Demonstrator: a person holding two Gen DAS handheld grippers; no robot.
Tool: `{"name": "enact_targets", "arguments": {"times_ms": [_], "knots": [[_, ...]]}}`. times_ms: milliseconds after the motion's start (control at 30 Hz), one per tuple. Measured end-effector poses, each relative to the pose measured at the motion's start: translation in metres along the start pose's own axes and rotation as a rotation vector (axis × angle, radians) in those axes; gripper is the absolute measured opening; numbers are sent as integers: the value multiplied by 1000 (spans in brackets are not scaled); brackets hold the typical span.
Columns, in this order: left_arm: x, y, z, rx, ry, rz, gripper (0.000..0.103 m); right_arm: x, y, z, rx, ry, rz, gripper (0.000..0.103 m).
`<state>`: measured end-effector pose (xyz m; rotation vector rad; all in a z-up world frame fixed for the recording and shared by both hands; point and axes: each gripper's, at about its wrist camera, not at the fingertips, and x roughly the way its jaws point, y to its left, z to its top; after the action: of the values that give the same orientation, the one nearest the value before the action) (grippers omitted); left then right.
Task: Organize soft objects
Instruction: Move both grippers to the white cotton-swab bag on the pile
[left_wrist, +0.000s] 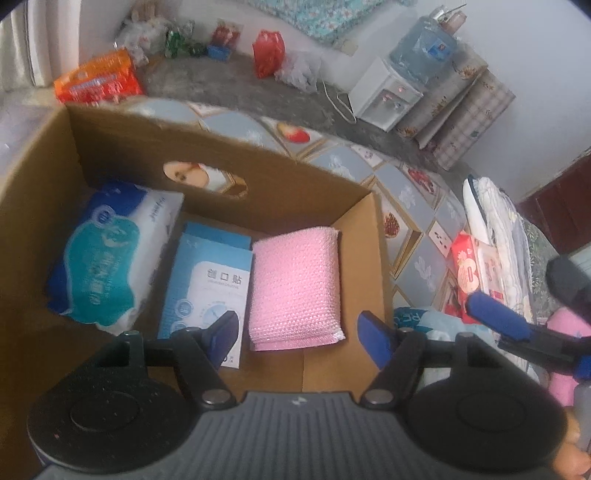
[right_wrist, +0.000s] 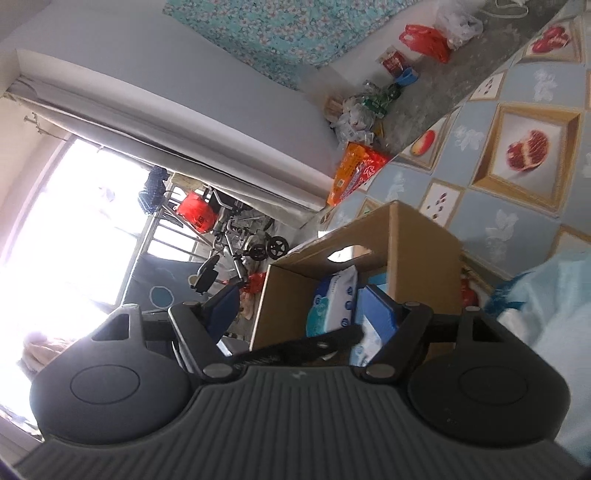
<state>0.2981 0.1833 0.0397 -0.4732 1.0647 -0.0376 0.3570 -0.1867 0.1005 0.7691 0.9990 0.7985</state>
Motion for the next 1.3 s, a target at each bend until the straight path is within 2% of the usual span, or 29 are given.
{"name": "enact_targets", "arguments": {"times_ms": [167,333,400,567,733,1000,1133,1300], "knots": [[-51,-26,-17,74,-98,18,83,-54,5,-10,-60,-30,12,79],[-98,-77,-60,220,-170,20,90,-123,10,-26,-151,-58,-28,82],[-111,-100,-82,287,-192,2,93,-158,8,-33,-179,-79,-68,83],[-121,-158,-143,461,-230,-104,98,-240,-10,-53,-188,-161,-141,86],[-106,-206,-191,569,-212,-193,99,-309,-39,-79,-182,-237,-217,88],[-44,-259,-244,667,-178,-278,99,-367,-98,-106,-143,-341,-336,89],[-12,-281,-260,713,-206,-313,96,-373,-136,-104,-71,-371,-363,89],[28,-311,-263,753,-202,-324,87,-369,-181,-90,-5,-384,-392,87]]}}
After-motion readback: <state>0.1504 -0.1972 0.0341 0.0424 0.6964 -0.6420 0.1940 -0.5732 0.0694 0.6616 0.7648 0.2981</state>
